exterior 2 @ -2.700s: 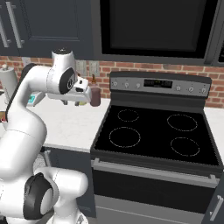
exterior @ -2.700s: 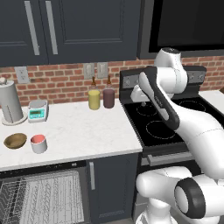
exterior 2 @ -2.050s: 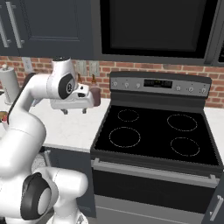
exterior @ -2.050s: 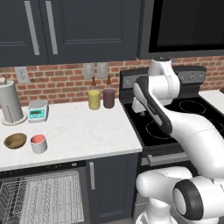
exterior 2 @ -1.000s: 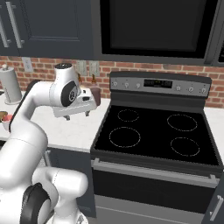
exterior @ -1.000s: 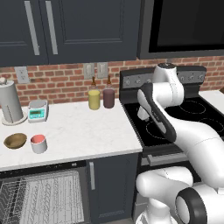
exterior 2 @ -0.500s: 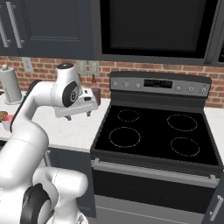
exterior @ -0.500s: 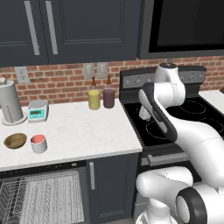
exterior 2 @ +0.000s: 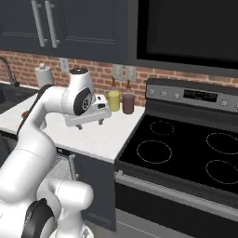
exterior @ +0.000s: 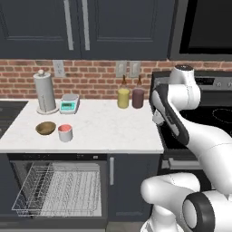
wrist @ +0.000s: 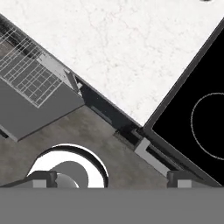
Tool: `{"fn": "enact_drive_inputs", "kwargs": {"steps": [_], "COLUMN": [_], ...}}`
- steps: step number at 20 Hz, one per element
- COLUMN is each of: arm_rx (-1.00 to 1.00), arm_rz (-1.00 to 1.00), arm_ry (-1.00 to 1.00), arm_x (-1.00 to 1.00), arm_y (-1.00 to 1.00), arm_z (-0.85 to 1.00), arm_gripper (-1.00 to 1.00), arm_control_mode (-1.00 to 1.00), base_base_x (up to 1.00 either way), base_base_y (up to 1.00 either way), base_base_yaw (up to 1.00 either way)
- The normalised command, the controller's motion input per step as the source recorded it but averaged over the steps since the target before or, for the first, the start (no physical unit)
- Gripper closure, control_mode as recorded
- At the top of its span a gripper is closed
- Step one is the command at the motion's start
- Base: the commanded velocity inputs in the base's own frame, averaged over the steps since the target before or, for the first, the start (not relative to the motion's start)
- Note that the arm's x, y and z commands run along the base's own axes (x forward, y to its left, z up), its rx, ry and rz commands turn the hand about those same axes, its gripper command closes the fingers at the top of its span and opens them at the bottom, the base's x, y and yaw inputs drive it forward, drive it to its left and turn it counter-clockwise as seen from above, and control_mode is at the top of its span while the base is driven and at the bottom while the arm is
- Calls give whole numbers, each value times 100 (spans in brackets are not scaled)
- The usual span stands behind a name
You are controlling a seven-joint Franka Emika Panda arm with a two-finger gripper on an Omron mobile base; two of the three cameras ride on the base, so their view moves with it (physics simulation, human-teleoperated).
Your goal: Pick up the cup and bowl from the counter, place them in the dishwasher, and close the dishwasher door.
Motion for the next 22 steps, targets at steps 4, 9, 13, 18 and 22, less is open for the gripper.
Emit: {"fn": "enact_drive_inputs", "kwargs": {"steps": [4, 9, 13, 18, 22], "arm_rx": [0, 0, 0, 0, 0], "arm_rz": [0, 0, 0, 0, 0], "arm_ry": [0, 0, 0, 0, 0], "arm_x": [0, 0, 0, 0, 0], "arm_y": [0, 0, 0, 0, 0], "arm_z": [0, 0, 0, 0, 0], "arm_gripper": [-100, -100, -100, -100, -100], "arm_control_mode": [100, 100, 100, 100, 100], "base_base_x": [-37, -32, -29, -19, -1], "base_base_y": [-27, -40, -29, -20, -12], "base_base_yaw": [66, 59, 51, 51, 43]}}
